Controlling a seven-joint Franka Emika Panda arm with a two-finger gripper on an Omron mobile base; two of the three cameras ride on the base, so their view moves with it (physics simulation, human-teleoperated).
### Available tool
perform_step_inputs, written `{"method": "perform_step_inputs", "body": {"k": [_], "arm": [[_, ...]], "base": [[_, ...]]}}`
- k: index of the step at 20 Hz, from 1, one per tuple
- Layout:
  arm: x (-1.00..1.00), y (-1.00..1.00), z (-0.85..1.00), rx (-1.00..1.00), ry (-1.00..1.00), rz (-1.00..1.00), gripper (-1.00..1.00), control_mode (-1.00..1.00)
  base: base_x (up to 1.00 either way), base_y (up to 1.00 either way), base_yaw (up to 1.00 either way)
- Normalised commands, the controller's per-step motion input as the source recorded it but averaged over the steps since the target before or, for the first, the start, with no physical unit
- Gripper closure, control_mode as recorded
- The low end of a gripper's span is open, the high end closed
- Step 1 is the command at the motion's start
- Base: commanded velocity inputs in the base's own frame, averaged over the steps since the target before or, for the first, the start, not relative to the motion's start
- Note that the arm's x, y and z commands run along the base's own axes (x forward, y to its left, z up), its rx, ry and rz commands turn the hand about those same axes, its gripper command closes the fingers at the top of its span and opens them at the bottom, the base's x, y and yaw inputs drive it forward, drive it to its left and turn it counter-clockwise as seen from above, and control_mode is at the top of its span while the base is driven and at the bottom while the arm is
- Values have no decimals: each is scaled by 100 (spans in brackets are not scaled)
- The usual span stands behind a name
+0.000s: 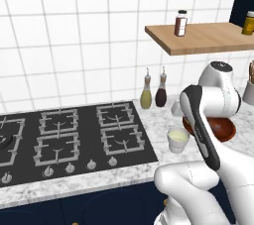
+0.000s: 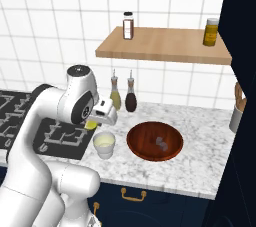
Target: Grab a lemon wedge from the fridge and one ice cube from the ice bowl, and put them in the glass of lemonade.
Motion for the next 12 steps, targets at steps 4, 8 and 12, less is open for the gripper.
{"method": "perform_step_inputs", "body": {"k": [4, 8, 12], "arm": [[14, 0, -21, -4, 0, 4, 100, -100], [2, 0, -40, 0, 0, 0, 100, -100], [2, 3, -63, -1, 7, 7, 100, -100]], "base": [[0, 0, 0], [0, 0, 0], [0, 0, 0]]}}
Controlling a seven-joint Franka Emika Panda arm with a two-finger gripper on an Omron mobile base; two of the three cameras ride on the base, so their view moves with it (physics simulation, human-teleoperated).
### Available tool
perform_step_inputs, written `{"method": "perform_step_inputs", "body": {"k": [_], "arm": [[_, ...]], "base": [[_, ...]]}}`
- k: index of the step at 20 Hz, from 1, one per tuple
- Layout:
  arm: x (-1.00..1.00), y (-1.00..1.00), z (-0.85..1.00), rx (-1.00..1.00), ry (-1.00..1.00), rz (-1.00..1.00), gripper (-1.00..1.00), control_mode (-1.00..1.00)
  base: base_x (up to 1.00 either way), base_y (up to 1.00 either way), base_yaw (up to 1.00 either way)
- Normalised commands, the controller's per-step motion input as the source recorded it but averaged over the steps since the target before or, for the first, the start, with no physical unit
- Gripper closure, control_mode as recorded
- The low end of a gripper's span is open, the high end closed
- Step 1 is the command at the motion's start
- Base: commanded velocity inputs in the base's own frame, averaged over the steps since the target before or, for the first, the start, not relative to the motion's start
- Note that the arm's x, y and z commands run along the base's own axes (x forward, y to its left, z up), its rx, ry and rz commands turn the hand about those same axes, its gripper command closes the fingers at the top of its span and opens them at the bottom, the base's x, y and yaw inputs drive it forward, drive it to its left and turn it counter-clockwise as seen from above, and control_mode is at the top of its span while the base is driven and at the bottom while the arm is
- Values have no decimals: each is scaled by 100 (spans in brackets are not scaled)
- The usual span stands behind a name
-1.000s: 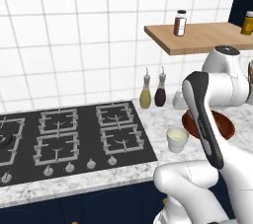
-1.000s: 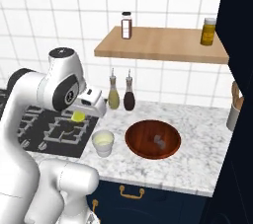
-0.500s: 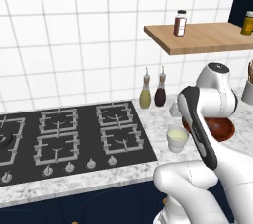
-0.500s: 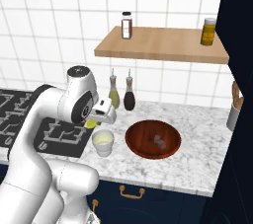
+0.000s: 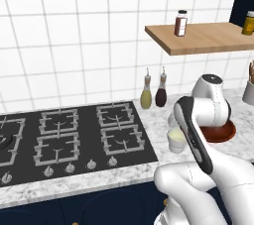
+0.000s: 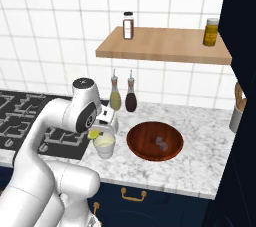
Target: Grab a lemon wedge from the fridge and one ice cube from the ice bowl, and put them in the glass of lemonade.
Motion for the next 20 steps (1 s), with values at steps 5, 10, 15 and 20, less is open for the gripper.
{"method": "perform_step_inputs", "body": {"k": [5, 10, 15, 20], "arm": [[28, 0, -37, 0, 8, 6, 100, -100], [33, 9, 0, -2, 10, 3, 100, -100], [22, 3, -4, -1, 22, 0, 100, -100], [5, -15, -16, 0, 8, 0, 100, -100]], "base": [[0, 0, 0], [0, 0, 0], [0, 0, 0], [0, 0, 0]]}}
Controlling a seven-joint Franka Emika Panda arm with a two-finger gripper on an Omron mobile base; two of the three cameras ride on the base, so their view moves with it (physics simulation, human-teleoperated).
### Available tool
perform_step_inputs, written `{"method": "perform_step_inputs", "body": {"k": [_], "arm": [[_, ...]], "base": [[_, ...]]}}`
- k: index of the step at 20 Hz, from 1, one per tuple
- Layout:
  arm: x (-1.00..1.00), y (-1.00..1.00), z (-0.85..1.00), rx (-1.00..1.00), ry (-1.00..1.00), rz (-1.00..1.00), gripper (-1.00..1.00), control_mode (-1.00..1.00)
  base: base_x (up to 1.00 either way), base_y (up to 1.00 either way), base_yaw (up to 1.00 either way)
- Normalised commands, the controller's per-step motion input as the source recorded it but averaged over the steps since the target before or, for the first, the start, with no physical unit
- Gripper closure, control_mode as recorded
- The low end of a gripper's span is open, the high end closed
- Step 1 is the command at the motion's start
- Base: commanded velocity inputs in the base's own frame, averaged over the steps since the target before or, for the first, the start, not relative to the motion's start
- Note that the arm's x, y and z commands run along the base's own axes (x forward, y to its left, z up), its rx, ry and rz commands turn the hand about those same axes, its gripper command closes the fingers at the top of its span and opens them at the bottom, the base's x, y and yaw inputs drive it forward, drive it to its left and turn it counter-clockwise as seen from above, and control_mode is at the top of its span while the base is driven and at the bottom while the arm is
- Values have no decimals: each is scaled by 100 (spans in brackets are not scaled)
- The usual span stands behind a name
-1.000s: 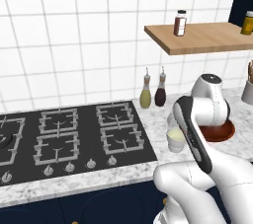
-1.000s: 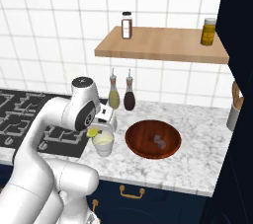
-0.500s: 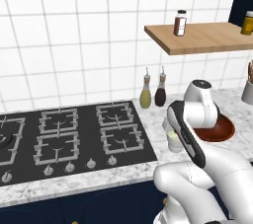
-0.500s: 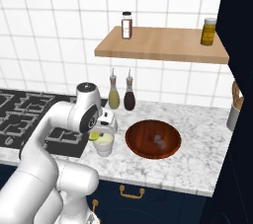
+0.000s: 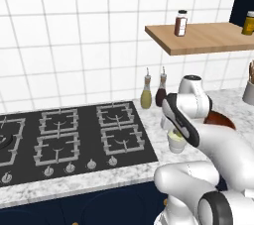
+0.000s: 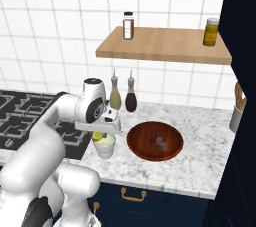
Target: Grab a lemon wedge from the fridge and one ice cube from the ice bowl, and put them in the glass of lemonade.
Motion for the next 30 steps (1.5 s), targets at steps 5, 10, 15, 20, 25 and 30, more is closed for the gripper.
{"method": "perform_step_inputs", "body": {"k": [5, 10, 15, 20, 25, 30], "arm": [[12, -14, -17, 0, 4, 0, 100, -100], [2, 0, -17, 0, 0, 0, 100, -100], [11, 0, -24, 0, 0, 0, 100, -100], [11, 0, -4, 0, 0, 0, 100, -100], [19, 1, 0, 0, 0, 0, 100, -100], [0, 0, -1, 0, 0, 0, 100, -100]], "base": [[0, 0, 0], [0, 0, 0], [0, 0, 0], [0, 0, 0], [0, 0, 0], [0, 0, 0]]}}
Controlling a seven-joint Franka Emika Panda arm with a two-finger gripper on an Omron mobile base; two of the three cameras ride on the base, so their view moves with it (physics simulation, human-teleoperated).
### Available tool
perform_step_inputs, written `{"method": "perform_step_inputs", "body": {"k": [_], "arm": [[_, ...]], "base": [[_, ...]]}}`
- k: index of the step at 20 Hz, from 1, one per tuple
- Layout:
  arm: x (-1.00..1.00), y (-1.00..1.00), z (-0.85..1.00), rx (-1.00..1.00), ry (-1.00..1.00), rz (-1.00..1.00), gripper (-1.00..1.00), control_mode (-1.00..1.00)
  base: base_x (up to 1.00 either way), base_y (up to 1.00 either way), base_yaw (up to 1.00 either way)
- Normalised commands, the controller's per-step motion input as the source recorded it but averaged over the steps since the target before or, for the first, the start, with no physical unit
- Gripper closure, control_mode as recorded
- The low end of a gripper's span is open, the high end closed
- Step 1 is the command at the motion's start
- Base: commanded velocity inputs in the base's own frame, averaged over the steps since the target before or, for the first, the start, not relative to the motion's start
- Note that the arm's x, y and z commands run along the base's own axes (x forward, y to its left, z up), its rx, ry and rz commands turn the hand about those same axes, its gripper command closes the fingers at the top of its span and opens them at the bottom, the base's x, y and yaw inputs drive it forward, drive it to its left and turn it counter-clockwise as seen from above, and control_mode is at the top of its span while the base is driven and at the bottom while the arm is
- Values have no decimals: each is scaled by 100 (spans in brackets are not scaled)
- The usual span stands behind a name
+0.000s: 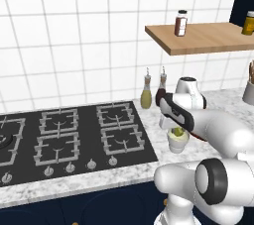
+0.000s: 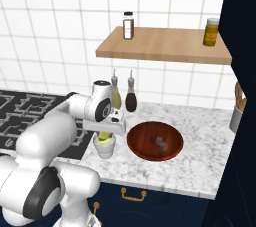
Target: Grab a lemon wedge from the fridge and one ice cube from the ice bowl, and put them in the glass of lemonade.
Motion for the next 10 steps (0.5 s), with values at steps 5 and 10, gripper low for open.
{"method": "perform_step_inputs", "body": {"k": [5, 10], "arm": [[0, 0, -1, 0, 0, 0, -100, -100], [0, 0, 0, 0, 0, 0, -100, -100]], "base": [[0, 0, 0], [0, 0, 0]]}}
